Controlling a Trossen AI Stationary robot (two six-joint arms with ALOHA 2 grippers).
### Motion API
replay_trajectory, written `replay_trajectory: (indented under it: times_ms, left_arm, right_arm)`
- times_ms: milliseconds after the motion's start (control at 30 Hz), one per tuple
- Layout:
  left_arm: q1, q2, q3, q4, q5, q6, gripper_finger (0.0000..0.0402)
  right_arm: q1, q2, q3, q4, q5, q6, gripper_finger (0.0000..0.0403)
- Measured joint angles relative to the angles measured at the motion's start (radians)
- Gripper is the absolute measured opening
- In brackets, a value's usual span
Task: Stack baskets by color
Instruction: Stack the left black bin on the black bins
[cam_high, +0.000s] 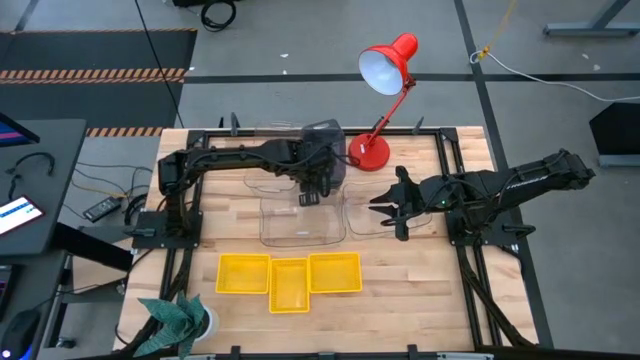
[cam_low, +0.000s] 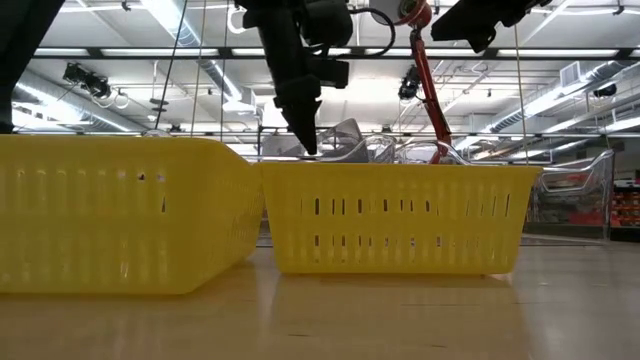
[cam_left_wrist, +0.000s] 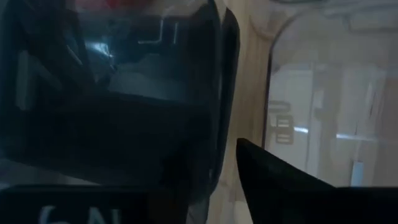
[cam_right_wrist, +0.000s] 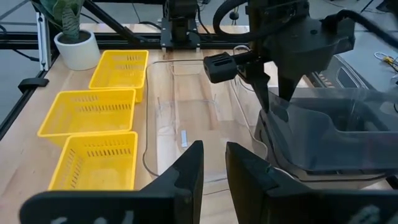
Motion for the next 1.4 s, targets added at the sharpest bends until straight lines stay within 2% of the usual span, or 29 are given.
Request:
replay_trajectory:
  times_ms: [233, 533, 700, 1167, 1400]
  left_arm:
    - [0.003, 0.0, 0.0, 0.008, 0.0, 0.003, 0.0114]
    - [0.002, 0.0, 0.0, -0.013, -0.009, 0.005, 0.0012]
    - [0.002, -0.002, 0.028, -0.094, -0.054, 0.006, 0.0009]
    - [-0.009, 0.01, 0.163, -0.28, -0.046, -0.036, 0.0006]
    - [-0.014, 0.12, 0.365, -0.419, -0.057, -0.032, 0.0005]
  right_arm:
    - [0.001, 0.0, 0.0, -0.001, 0.0, 0.0, 0.0073]
    - [0.026, 0.0, 0.0, 0.003, 0.0, 0.003, 0.0073]
    - [0.037, 0.0, 0.0, 0.004, 0.001, 0.001, 0.0073]
    - [0.037, 0.0, 0.0, 0.021, 0.003, -0.004, 0.0073]
    - [0.035, 0.0, 0.0, 0.034, 0.032, -0.016, 0.0073]
